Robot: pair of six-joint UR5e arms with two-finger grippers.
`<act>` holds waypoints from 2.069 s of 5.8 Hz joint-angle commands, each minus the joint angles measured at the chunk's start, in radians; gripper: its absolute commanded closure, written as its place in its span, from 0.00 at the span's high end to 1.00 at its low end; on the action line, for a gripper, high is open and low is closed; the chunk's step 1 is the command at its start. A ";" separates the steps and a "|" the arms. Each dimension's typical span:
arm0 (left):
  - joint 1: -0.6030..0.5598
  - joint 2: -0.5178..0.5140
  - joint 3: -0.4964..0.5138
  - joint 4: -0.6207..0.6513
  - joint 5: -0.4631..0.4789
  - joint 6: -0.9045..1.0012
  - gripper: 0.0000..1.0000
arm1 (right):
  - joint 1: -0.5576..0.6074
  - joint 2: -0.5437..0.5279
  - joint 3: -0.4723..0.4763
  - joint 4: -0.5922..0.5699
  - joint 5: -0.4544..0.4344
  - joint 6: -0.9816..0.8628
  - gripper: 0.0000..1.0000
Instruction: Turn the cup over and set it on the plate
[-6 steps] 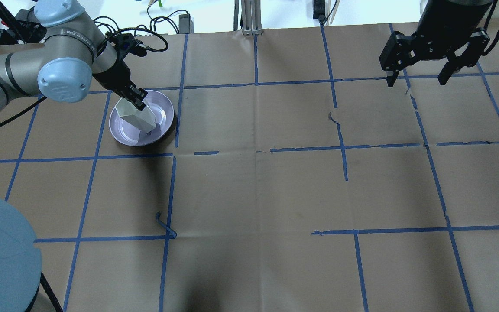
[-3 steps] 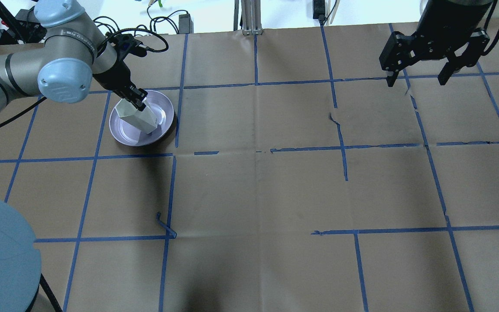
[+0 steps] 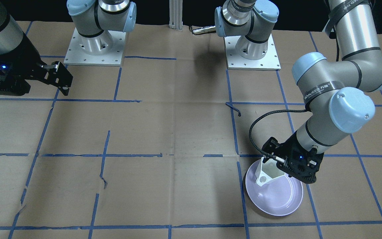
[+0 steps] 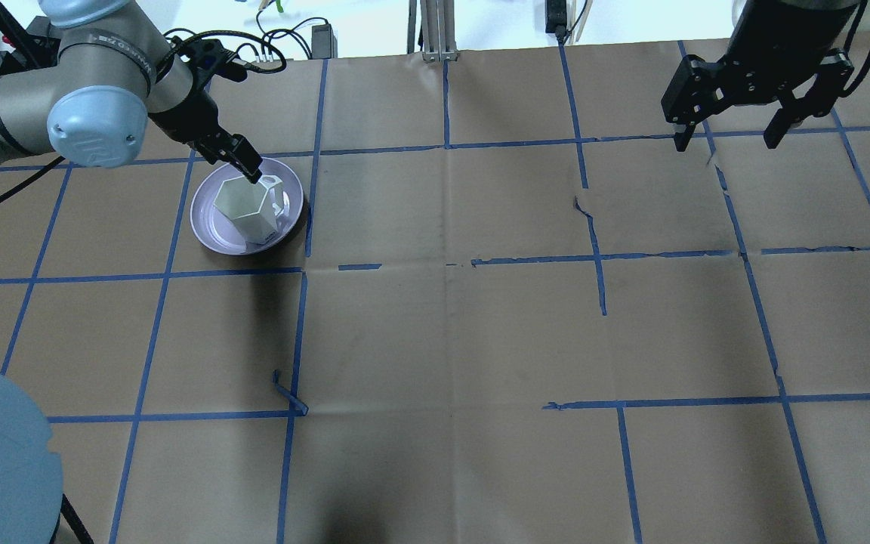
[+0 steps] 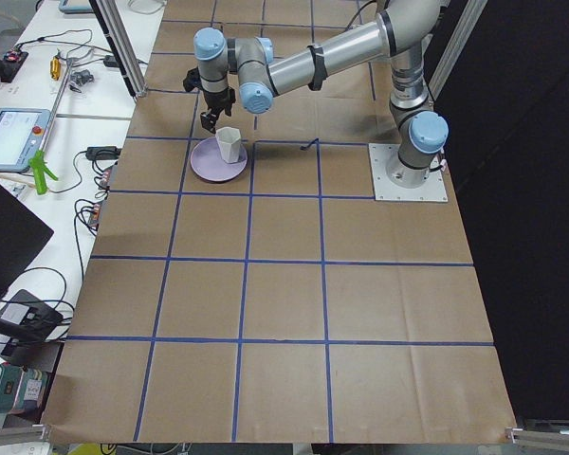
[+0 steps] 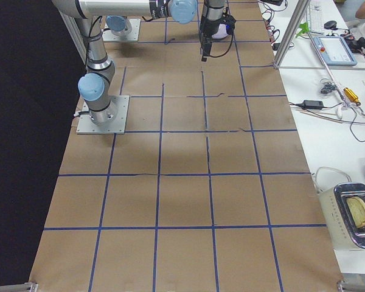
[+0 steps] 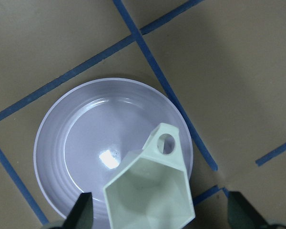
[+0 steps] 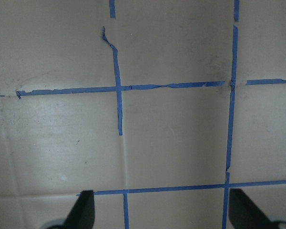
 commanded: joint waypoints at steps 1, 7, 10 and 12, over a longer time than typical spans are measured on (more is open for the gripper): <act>-0.002 0.072 0.028 -0.114 0.000 -0.034 0.99 | 0.000 0.000 0.000 0.000 0.000 0.000 1.00; -0.126 0.256 0.069 -0.402 0.083 -0.451 0.99 | 0.000 0.000 0.000 0.000 0.000 0.000 1.00; -0.132 0.262 0.069 -0.410 0.081 -0.494 0.99 | 0.000 0.000 0.000 0.000 0.000 0.000 1.00; -0.132 0.277 0.066 -0.423 0.086 -0.568 0.99 | 0.000 0.000 0.000 0.000 0.000 0.000 1.00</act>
